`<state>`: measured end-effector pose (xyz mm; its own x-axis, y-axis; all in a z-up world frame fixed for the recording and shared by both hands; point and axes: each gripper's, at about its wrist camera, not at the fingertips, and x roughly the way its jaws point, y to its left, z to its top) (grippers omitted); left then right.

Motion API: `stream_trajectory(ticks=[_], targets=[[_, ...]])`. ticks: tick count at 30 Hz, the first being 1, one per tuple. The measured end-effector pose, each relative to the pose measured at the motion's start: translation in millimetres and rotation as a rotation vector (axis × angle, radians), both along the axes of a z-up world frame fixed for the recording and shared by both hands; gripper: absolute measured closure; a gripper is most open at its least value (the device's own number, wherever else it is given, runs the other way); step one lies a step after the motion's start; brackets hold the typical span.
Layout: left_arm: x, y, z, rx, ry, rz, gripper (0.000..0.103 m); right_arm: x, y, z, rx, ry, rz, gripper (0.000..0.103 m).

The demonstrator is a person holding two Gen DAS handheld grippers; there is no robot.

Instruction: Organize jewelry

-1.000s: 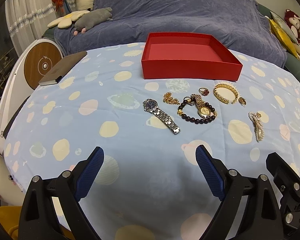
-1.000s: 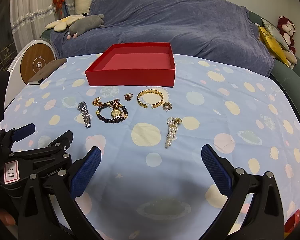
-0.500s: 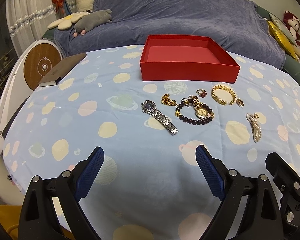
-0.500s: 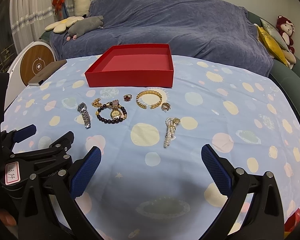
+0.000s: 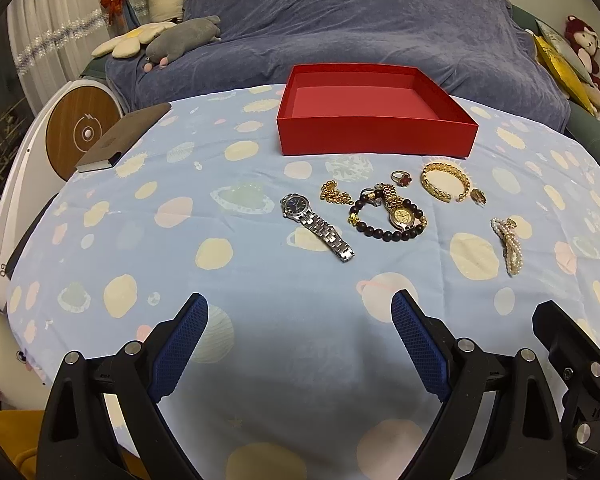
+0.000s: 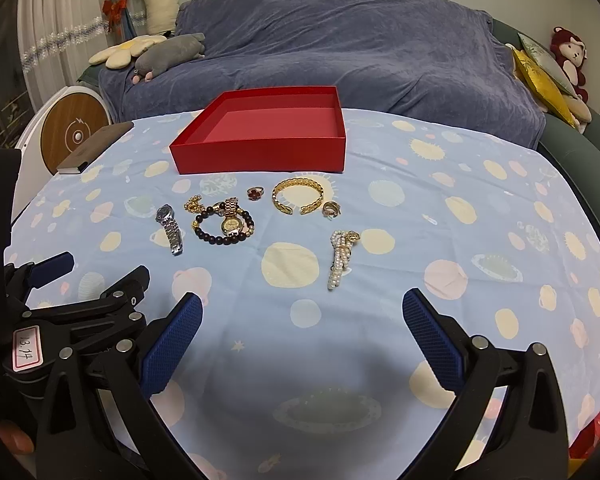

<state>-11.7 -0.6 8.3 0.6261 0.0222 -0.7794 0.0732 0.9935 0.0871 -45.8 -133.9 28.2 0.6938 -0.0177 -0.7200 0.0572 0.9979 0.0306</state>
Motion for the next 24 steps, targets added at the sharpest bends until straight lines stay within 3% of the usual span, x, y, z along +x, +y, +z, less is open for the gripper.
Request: stream_trajectory(ticks=[24], targets=[[-0.4, 1.0, -1.0, -0.004, -0.007, -0.001, 0.013, -0.7, 0.7, 0.7, -0.001, -0.002, 0.001, 0.005]])
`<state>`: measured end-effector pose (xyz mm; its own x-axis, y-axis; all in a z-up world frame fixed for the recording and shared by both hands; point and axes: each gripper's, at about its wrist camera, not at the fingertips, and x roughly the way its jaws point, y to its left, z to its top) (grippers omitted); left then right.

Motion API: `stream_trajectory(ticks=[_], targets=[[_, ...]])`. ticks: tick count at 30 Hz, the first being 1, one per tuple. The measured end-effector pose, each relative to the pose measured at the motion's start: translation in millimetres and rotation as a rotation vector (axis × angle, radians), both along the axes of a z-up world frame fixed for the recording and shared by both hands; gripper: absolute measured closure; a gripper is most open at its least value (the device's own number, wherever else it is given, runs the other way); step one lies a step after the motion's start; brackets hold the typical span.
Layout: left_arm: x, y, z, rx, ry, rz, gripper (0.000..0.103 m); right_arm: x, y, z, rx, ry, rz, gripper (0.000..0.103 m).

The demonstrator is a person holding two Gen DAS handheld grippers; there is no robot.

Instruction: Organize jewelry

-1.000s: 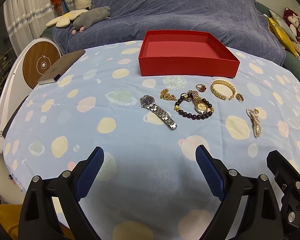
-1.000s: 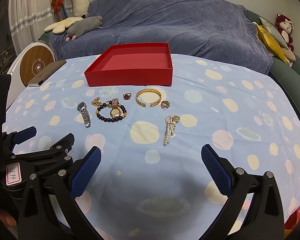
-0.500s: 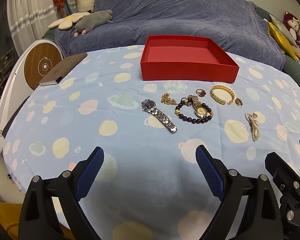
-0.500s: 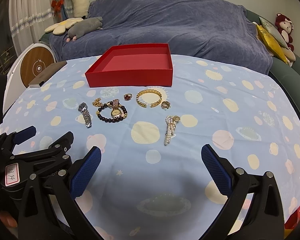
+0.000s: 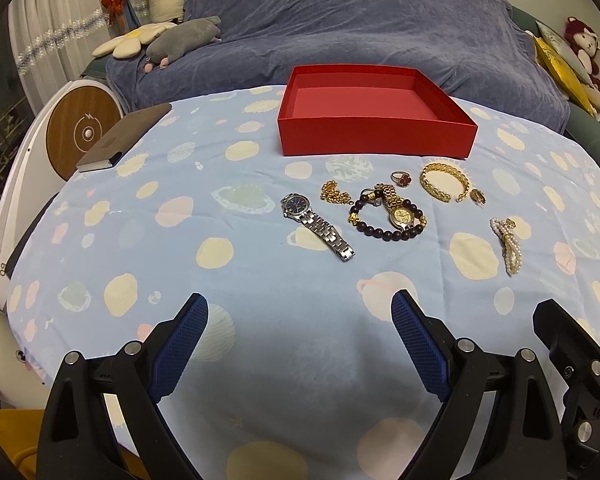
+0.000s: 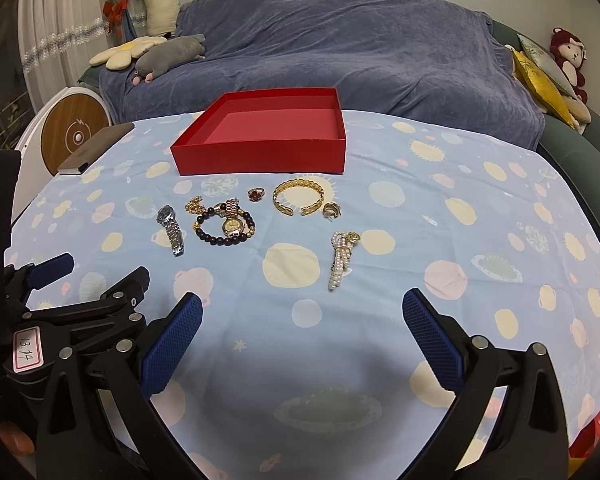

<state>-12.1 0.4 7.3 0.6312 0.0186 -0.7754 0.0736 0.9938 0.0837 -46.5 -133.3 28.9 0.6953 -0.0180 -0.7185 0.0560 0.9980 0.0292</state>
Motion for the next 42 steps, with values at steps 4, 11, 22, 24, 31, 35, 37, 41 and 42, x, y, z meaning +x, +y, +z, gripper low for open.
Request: stream_trajectory(ticks=[4, 11, 22, 24, 31, 35, 37, 41, 42], targets=[[0, 1, -1, -0.005, -0.005, 0.001, 0.013, 0, 0, 1, -0.002, 0.000, 0.000, 0.005], [-2, 0, 1, 0.001, -0.024, 0.000, 0.013, -1, 0, 0, -0.003, 0.000, 0.001, 0.005], [1, 1, -3, 0.003, 0.011, 0.001, 0.011, 0, -1, 0, -0.002, -0.001, -0.001, 0.005], [2, 1, -3, -0.001, 0.012, -0.003, 0.011, 0, -1, 1, -0.003, -0.003, -0.003, 0.005], [12, 11, -4, -0.036, 0.032, 0.022, 0.011, 8, -19, -7, 0.026, 0.004, -0.054, 0.005], [20, 17, -8, -0.044, 0.034, 0.031, 0.011, 20, -26, -16, 0.031, 0.019, -0.063, 0.006], [25, 20, -12, -0.045, 0.041, 0.040, 0.011, 27, -28, -22, 0.039, 0.035, -0.065, 0.009], [39, 26, -21, -0.060, 0.061, 0.056, 0.011, 44, -31, -34, 0.045, 0.062, -0.078, 0.017], [42, 27, -23, -0.066, 0.069, 0.059, 0.011, 48, -31, -36, 0.046, 0.065, -0.079, 0.017]])
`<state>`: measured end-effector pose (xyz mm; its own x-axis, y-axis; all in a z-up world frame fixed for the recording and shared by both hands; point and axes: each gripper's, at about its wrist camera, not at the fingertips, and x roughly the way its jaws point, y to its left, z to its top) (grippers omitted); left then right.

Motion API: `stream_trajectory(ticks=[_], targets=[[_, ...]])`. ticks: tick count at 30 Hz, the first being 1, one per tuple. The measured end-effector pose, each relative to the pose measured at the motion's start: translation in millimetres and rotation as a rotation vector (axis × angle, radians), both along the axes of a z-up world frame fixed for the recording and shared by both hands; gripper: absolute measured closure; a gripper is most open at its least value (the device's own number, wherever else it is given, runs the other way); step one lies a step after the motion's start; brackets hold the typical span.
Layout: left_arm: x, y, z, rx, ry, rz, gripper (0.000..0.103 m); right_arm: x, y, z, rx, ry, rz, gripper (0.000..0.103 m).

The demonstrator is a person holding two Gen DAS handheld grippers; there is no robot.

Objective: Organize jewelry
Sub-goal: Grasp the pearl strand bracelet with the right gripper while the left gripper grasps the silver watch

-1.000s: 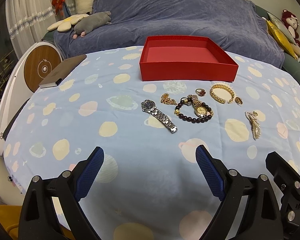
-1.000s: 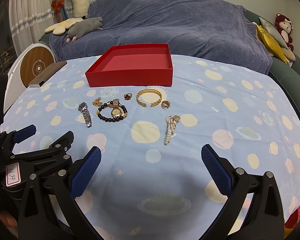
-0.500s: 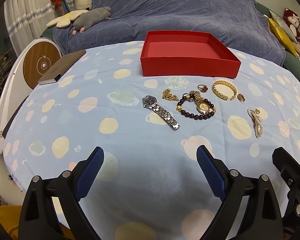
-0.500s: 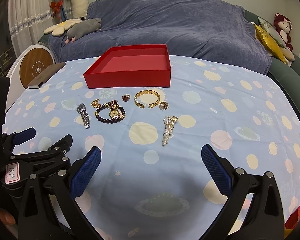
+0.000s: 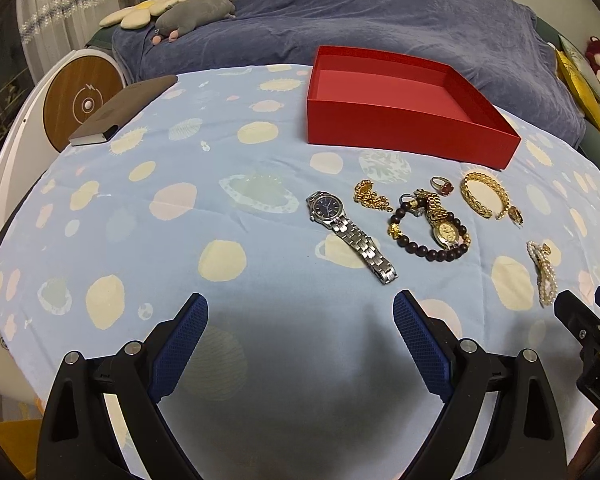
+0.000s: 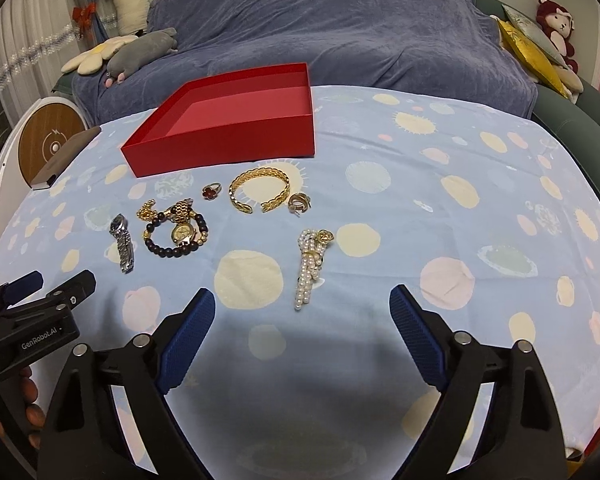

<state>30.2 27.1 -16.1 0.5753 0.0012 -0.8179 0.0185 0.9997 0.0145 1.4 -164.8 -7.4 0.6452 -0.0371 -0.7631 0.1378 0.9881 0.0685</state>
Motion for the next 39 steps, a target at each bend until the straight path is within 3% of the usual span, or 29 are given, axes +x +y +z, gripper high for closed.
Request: stream_trajectory(ticks=[10, 12, 18, 30, 35, 39], targets=[[30, -2, -9, -0.038, 0.021, 0.005, 0.011, 32, -7, -23, 0.005, 0.048, -0.019, 0.030], [37, 1, -11, -0.044, 0.028, 0.020, 0.011, 37, -9, -28, 0.019, 0.063, -0.020, 0.037], [53, 5, -18, -0.024, 0.028, 0.048, 0.013, 41, -6, -30, 0.015, 0.060, -0.005, 0.045], [73, -4, -24, -0.002, 0.012, 0.065, 0.035, 42, -2, -29, -0.001, 0.050, 0.027, 0.074], [71, -6, -20, -0.012, 0.003, 0.037, 0.066, 39, -4, -28, 0.002, 0.049, 0.036, 0.087], [69, -6, -19, -0.022, 0.007, 0.020, 0.077, 36, -3, -28, 0.001, 0.050, 0.043, 0.088]])
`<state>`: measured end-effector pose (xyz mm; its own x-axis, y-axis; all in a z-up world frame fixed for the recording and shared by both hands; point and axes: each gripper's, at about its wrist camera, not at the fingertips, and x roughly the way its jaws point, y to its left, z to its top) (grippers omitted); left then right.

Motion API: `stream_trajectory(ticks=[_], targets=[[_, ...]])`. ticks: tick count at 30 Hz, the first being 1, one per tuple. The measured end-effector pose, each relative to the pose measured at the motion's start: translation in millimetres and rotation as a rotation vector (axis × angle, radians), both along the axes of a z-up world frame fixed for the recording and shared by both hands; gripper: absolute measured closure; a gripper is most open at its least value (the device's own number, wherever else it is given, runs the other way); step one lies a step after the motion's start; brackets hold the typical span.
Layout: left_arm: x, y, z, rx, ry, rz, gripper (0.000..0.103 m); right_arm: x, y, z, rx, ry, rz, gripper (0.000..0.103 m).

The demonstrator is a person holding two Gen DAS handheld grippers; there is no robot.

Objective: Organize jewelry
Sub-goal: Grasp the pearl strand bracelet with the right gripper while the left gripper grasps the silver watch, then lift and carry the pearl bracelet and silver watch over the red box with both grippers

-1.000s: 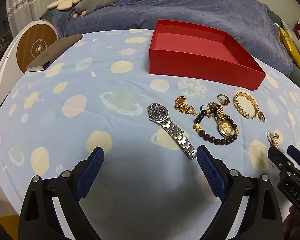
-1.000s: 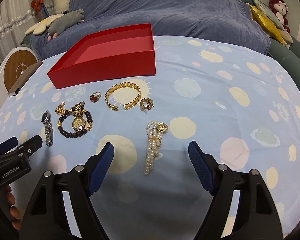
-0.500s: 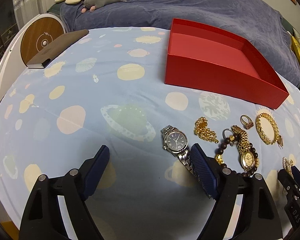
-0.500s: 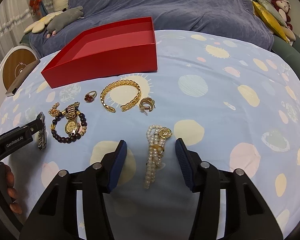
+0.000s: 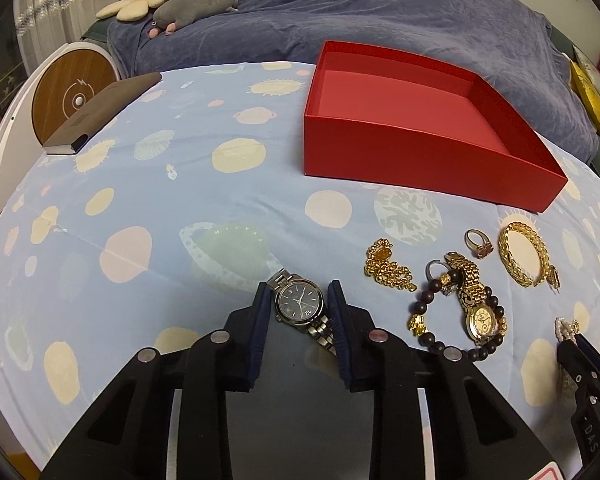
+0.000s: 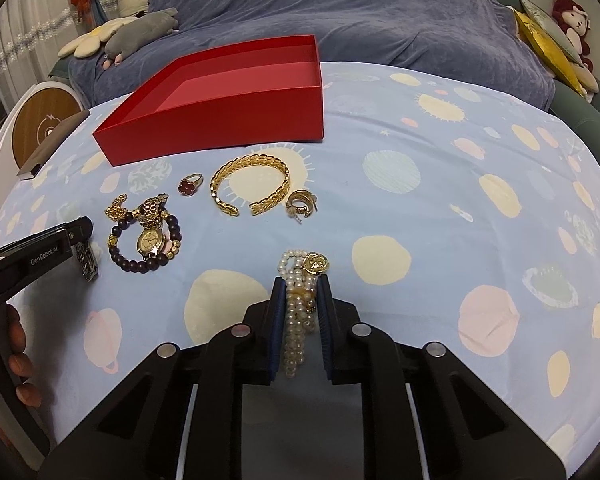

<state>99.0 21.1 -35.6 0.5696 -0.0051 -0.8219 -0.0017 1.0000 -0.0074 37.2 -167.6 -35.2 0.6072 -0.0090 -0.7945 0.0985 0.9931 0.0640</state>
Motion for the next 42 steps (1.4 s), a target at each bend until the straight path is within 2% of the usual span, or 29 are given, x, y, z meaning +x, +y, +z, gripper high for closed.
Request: stream_trajectory(ticks=[6, 16, 27, 28, 30, 33, 36, 39, 42], targets=[[-5, 3, 5, -0.060, 0.011, -0.023, 0.080, -6, 2, 4, 0.007, -0.009, 0.010, 0.089], [-23, 5, 30, -0.094, -0.041, -0.061, 0.081, -15, 11, 27, 0.027, -0.066, 0.040, 0.089], [-29, -1, 90, -0.132, -0.133, -0.115, 0.082, -9, 16, 84, 0.071, -0.151, 0.075, 0.089], [-26, -2, 99, -0.125, -0.157, -0.124, 0.103, -5, 16, 92, 0.066, -0.160, 0.084, 0.089], [-18, -6, 117, -0.120, -0.188, -0.138, 0.103, 5, 16, 108, 0.058, -0.173, 0.104, 0.089], [8, -10, 137, -0.152, -0.191, -0.163, 0.103, 33, 14, 125, 0.065, -0.174, 0.126, 0.089], [29, -15, 152, -0.128, -0.228, -0.177, 0.103, 52, 13, 136, 0.029, -0.203, 0.123, 0.089], [36, -10, 156, -0.111, -0.241, -0.168, 0.103, 52, 6, 133, 0.044, -0.214, 0.111, 0.089], [29, -1, 134, -0.084, -0.187, -0.158, 0.100, 45, 1, 115, 0.068, -0.179, 0.105, 0.089]])
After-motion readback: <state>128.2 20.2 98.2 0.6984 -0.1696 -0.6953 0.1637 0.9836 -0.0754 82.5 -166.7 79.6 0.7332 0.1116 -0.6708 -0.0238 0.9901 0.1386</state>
